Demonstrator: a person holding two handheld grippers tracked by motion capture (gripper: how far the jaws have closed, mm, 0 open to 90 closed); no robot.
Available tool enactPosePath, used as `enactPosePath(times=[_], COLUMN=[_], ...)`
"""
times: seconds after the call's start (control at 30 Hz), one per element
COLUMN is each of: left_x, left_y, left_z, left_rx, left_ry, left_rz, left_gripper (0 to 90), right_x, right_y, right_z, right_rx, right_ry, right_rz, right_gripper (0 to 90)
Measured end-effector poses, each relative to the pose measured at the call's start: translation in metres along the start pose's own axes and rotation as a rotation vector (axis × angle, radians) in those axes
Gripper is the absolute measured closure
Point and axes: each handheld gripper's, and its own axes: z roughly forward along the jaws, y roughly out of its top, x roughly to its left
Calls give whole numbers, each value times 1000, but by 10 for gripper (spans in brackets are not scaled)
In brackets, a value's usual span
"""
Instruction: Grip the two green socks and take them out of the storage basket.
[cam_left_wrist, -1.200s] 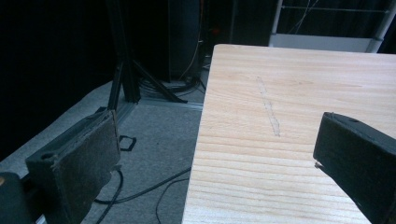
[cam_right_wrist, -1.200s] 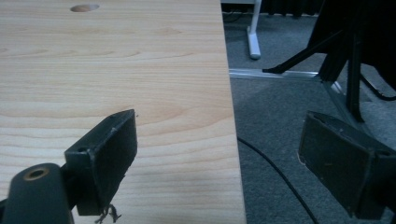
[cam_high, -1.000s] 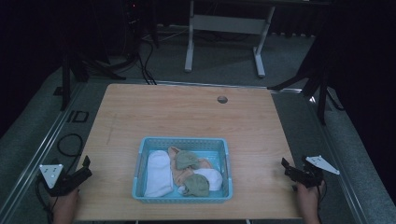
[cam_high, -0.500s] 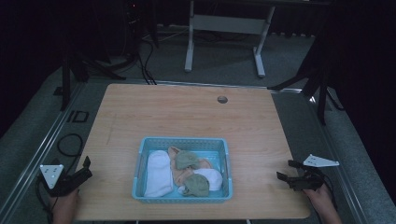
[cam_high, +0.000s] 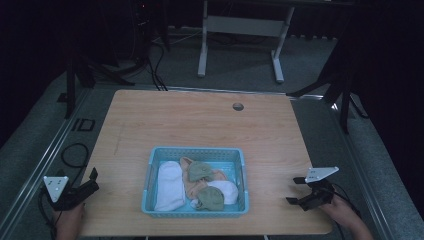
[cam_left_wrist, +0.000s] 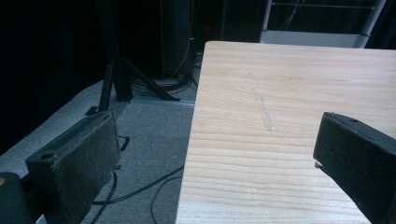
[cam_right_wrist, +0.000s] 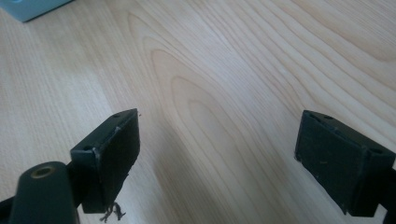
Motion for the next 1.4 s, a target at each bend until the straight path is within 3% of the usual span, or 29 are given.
enactPosePath(times=[0.03, 0.13, 0.23, 0.4, 0.53, 0.57, 0.77, 1.4], left_x=[0, 0, 0, 1, -1, -1, 0, 0], left_y=[0, 0, 0, 0, 0, 0, 0, 0], left_z=[0, 0, 0, 0, 1, 1, 1, 0], left_rx=[0, 0, 1, 11, 18, 19, 17, 16], left_ry=[1, -2, -3, -24, -25, -29, -31, -35], left_rz=[1, 2, 2, 10, 19, 17, 14, 17], left_gripper=[7, 7, 7, 7, 7, 7, 7, 7], right_x=[2, 4, 5, 13, 18, 20, 27, 44], right_y=[7, 16, 22, 41, 52, 58, 74, 112], right_z=[2, 4, 5, 8, 10, 12, 17, 22], right_rx=[24, 61, 79, 164, 200, 239, 332, 478], right_ry=[3, 21, 36, 69, 81, 90, 107, 154], right_rz=[-27, -50, -53, -82, -114, -141, -189, -270], right_gripper=[137, 137, 138, 140, 140, 140, 142, 142])
